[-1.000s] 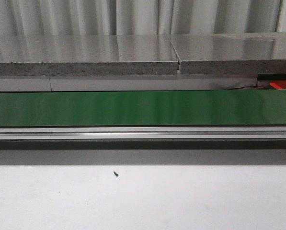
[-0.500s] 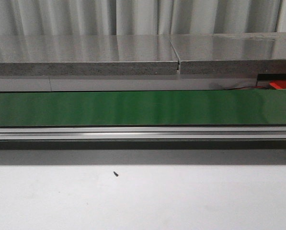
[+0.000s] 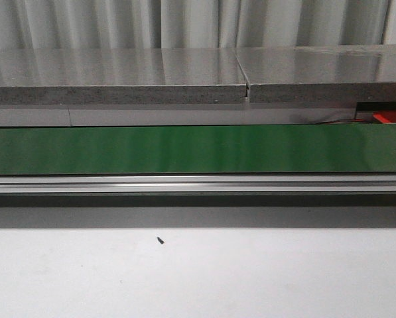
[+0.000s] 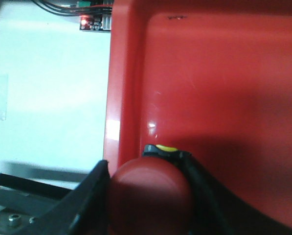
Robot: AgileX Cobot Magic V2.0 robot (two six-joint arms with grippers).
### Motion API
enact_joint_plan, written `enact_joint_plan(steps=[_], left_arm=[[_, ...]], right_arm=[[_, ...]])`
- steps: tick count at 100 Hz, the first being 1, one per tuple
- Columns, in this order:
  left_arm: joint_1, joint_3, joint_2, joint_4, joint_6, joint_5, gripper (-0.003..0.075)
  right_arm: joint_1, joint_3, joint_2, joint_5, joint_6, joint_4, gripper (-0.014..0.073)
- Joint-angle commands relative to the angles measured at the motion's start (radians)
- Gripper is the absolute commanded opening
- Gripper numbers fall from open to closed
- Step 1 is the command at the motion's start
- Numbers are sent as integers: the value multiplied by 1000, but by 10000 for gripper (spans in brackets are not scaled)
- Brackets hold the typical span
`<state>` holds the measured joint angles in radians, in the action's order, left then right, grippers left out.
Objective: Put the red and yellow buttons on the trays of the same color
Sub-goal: 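Lift the red button and lower it into the red tray, open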
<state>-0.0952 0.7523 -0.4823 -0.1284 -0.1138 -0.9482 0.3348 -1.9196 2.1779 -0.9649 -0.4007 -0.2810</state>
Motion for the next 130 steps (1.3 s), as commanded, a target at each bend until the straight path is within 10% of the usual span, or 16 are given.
enact_joint_plan(steps=[1, 29, 53, 90, 108, 130], left_arm=[[-8, 25, -8, -10, 2, 67, -19], [-8, 25, -8, -10, 2, 67, -19], [-8, 25, -8, -10, 2, 67, -19], [-8, 25, -8, -10, 2, 67, -19], [-8, 25, -8, -10, 2, 67, -19], [-8, 25, -8, -10, 2, 67, -19]], right_arm=[[4, -38, -51, 50, -13, -27, 223], [4, -39, -18, 36, -12, -26, 236], [4, -39, -22, 32, -12, -26, 560], [-2, -36, -133, 43, -39, -14, 555], [-31, -34, -212, 20, -39, -10, 408], [-60, 110, -348, 53, -39, -5, 24]])
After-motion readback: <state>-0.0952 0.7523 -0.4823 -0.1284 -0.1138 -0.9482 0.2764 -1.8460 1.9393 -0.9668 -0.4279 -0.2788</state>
